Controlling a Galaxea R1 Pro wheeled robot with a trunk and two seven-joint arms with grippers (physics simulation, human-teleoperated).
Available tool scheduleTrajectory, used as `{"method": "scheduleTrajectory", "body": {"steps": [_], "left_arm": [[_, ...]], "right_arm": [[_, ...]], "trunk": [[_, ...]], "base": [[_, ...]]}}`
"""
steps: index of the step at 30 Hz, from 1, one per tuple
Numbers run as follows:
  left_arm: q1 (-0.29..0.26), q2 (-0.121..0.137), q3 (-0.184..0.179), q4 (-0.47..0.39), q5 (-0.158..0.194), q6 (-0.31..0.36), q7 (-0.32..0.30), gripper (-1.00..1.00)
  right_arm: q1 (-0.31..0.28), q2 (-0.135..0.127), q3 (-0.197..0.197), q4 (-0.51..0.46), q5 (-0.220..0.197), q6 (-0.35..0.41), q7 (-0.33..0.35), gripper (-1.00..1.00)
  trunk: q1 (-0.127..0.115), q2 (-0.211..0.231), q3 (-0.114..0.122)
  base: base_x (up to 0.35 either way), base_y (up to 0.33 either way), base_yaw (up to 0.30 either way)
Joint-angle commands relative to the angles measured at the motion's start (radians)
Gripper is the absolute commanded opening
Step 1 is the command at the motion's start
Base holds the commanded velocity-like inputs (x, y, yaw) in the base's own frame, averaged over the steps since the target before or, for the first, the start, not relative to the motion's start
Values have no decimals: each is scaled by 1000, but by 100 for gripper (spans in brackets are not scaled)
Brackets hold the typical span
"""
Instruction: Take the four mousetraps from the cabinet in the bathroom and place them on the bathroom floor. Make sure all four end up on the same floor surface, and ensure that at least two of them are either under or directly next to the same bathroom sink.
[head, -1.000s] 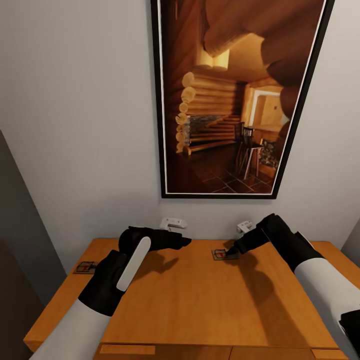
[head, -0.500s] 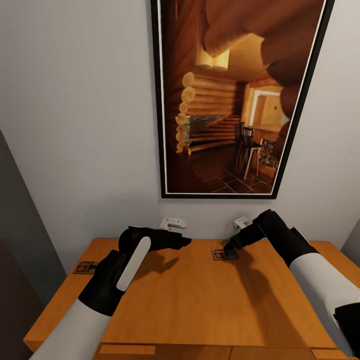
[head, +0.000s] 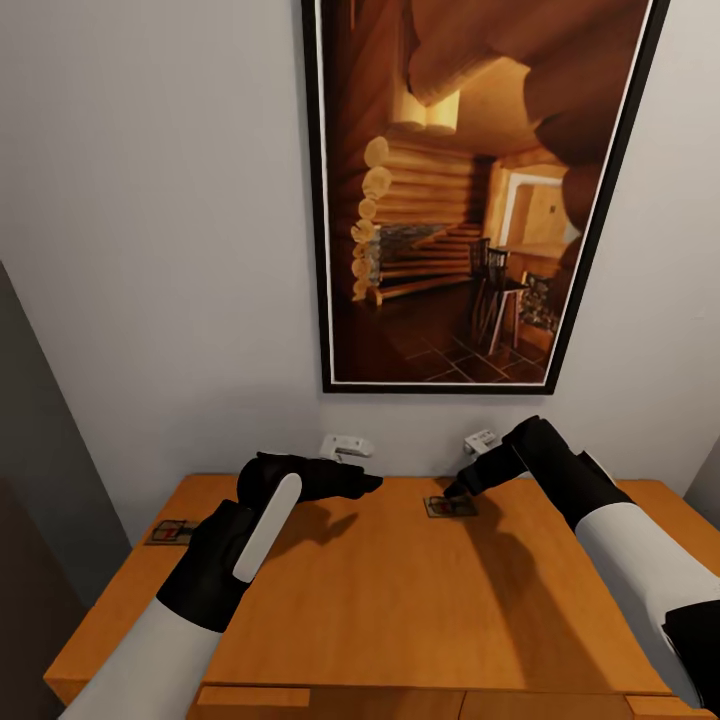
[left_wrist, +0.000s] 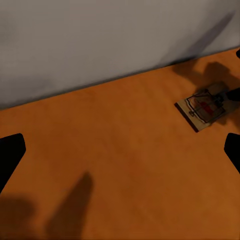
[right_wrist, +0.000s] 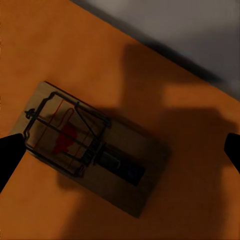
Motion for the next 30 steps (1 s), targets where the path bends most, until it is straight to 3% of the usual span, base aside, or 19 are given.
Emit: {"method": "scheduleTrajectory", "body": {"steps": [1,30], "left_arm": [[-1,0,0,-1,7,4,7,100],[-1,0,0,-1,9,4,7,100]], "right_arm": [[-1,0,2,-1,11,1,9,100],[-1,3,6,0,12,1,11,100]], "trunk": [[0,-1,-1],[0,-1,-1]], "base": [[0,0,0],[0,0,0]]}}
